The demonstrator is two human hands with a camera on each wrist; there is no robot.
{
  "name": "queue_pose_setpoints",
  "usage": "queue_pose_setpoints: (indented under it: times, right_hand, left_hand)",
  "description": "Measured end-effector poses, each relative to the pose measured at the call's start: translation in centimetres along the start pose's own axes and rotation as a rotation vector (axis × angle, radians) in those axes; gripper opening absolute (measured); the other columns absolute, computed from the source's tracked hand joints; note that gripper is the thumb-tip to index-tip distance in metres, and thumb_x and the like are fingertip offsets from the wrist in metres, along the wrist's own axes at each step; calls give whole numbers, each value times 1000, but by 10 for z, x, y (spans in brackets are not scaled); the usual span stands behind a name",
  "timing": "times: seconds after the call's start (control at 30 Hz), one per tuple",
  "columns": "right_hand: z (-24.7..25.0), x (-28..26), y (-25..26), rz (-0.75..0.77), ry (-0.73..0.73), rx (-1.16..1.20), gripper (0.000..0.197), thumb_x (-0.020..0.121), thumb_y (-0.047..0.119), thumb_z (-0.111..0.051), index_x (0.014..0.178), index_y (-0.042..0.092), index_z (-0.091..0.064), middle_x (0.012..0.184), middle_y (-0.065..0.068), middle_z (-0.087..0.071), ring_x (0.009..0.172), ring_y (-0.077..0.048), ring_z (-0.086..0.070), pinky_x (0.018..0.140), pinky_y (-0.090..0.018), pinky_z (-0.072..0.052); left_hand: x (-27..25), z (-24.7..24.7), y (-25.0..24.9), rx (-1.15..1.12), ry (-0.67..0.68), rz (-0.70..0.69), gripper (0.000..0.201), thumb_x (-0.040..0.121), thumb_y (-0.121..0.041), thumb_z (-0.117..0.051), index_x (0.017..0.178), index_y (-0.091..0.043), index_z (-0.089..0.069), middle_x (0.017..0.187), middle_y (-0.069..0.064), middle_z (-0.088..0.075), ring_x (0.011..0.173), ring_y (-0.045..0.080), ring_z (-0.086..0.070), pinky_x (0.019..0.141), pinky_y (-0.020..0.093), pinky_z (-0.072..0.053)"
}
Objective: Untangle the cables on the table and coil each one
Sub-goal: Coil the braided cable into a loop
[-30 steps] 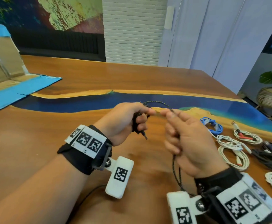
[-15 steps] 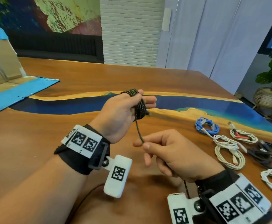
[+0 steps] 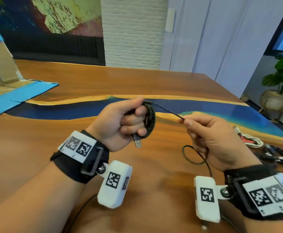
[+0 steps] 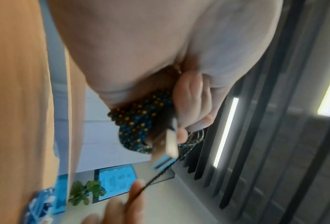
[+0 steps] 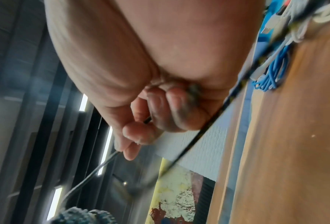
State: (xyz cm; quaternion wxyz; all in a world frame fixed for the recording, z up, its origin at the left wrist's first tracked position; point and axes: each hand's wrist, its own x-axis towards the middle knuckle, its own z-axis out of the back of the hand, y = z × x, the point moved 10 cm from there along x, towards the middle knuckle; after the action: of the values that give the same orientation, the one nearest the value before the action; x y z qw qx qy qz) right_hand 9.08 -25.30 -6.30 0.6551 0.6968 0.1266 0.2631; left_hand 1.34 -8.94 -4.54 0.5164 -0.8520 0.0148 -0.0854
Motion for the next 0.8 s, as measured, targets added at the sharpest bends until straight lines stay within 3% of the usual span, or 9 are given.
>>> queue_pose_setpoints:
  times: [0.1,0.2,0.27,0.4,0.5,0.57,0.67,0.73,0.8]
  right_hand:
    - [15,6,-17,-33,-127,-94,21,99,13,-62,95,21,-81,61,-1,-50,44,-11,-36,38,-22,-31]
    - [22,8,-24,-34,-240,-126,17,98,15,-65,94,22,-81,67,0,-65,59,-17,-59,54,-30,-50]
    - [12,8,-22,-6,-193,-215,15,95,15,-69,90,22,-81,80,5,-76,77,-13,-70,71,-30,-53]
    - [-15,8,-15,70,-97,-403,31,94,4,-66,90,31,-80,98,13,-78,101,-4,-69,92,-27,-51]
    - [-19,2,5,158,-142,-217,32,101,5,-54,101,27,-78,106,11,-77,108,-6,-68,93,-27,-49]
    - [-31,-2,6,98,-50,113,27,103,27,-51,118,18,-72,114,-4,-76,110,-20,-70,97,-38,-52]
    - [-53,-6,0,8,91,174,51,91,44,-64,136,20,-59,120,-7,-74,101,-30,-72,80,-49,-56]
    - [-68,-11,2,58,171,12,44,88,27,-71,130,20,-60,106,2,-76,83,-20,-69,58,-37,-51]
    - [-75,-13,3,113,191,-56,18,93,6,-70,109,13,-65,78,10,-70,63,-2,-61,51,-15,-43]
  left_hand:
    - [-3,8,-16,-137,-40,-46,44,97,-39,-45,59,-18,-55,47,-11,-10,39,11,-8,46,19,-37]
    - [-3,5,-7,-117,-26,11,45,96,-40,-46,58,-18,-56,47,-11,-9,37,11,-8,44,18,-34]
    - [-2,-7,7,-97,16,79,45,96,-40,-46,58,-18,-57,47,-11,-9,37,11,-8,44,18,-33]
    - [0,-17,23,-60,32,133,43,95,-41,-48,60,-17,-54,47,-10,-9,39,11,-7,46,20,-34]
    - [3,-12,27,-58,-6,128,42,95,-42,-50,62,-16,-55,45,-10,-13,39,11,-9,47,21,-34]
    - [6,-8,28,-64,-31,126,43,96,-43,-49,63,-16,-55,43,-11,-18,38,10,-10,47,20,-36]
    - [7,-8,33,-53,-43,136,42,95,-43,-50,63,-16,-54,41,-11,-19,35,8,-13,46,20,-36]
    - [5,-10,37,-17,-47,148,40,92,-42,-53,62,-16,-53,40,-11,-19,38,10,-9,45,20,-36]
    - [3,-11,41,12,-52,177,39,88,-42,-58,59,-16,-52,39,-11,-19,38,11,-8,45,20,-37]
